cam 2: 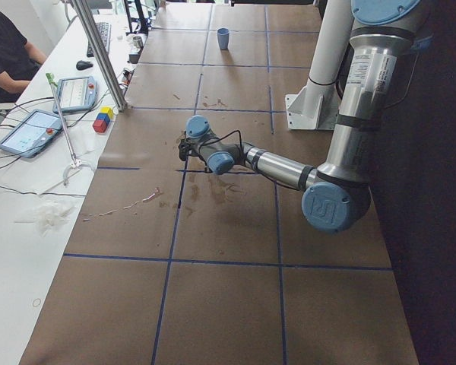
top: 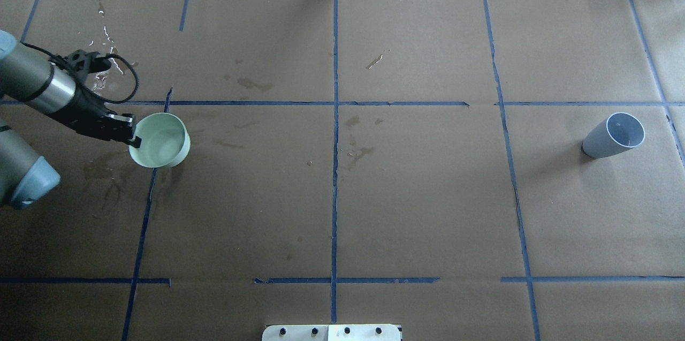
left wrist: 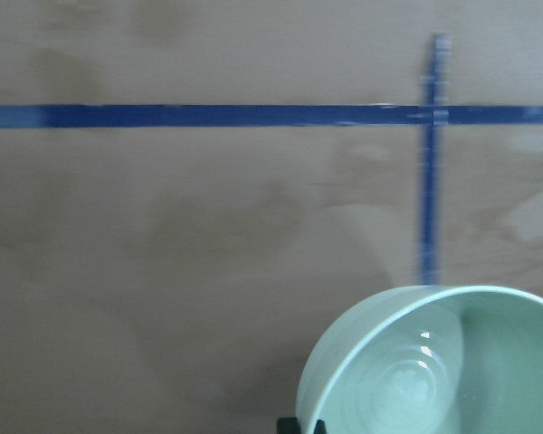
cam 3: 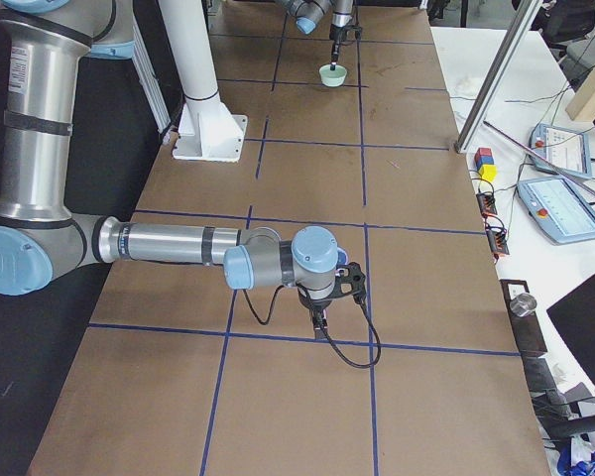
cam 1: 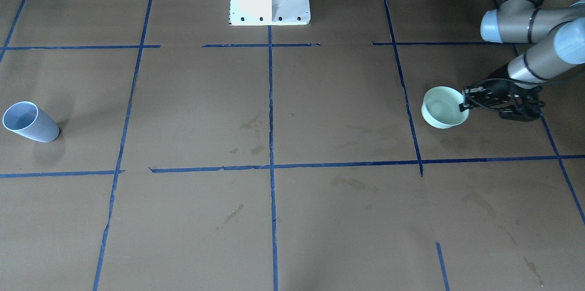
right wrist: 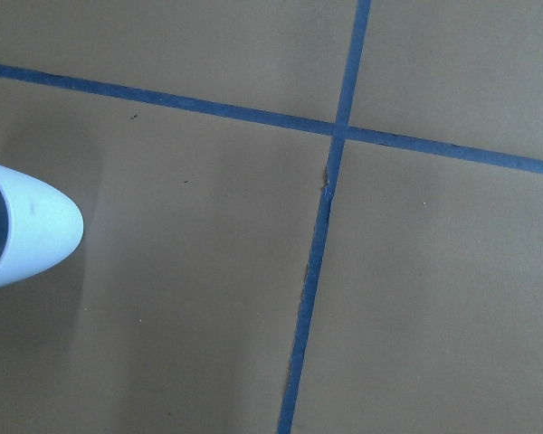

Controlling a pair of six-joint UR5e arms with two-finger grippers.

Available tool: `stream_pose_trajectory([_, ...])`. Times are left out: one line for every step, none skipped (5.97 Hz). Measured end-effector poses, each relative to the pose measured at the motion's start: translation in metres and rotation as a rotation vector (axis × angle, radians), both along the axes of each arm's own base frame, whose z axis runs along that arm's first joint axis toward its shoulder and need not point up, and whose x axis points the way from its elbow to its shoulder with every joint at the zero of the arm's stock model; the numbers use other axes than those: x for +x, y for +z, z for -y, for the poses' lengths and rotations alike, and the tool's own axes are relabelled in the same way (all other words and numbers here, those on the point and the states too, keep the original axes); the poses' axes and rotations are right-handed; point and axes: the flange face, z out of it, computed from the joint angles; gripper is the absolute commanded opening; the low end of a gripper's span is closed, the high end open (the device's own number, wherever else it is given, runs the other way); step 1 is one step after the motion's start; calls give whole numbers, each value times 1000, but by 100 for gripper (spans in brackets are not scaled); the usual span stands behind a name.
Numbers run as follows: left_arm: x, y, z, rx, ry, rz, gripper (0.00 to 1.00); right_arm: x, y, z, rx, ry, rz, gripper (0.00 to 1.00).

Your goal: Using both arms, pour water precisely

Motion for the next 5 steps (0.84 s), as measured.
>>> stream_pose_trajectory([53,-49,-10,-36,-11,-24,0,0,0,0,0,0,0,100])
stream_pose_trajectory([107,-91,-30,-53,-25,-30,0,0,0,0,-1,-1,0,100])
stream_pose_trajectory([155,-133,-46,-52,-40,-5,0,0,0,0,-1,-1,0,100])
stream_pose_trajectory([190,-171,-57,-45,-52,37,0,0,0,0,-1,-1,0,100])
stream_pose_trajectory([214,-193,-65,-29,-59,66,0,0,0,0,-1,-1,0,100])
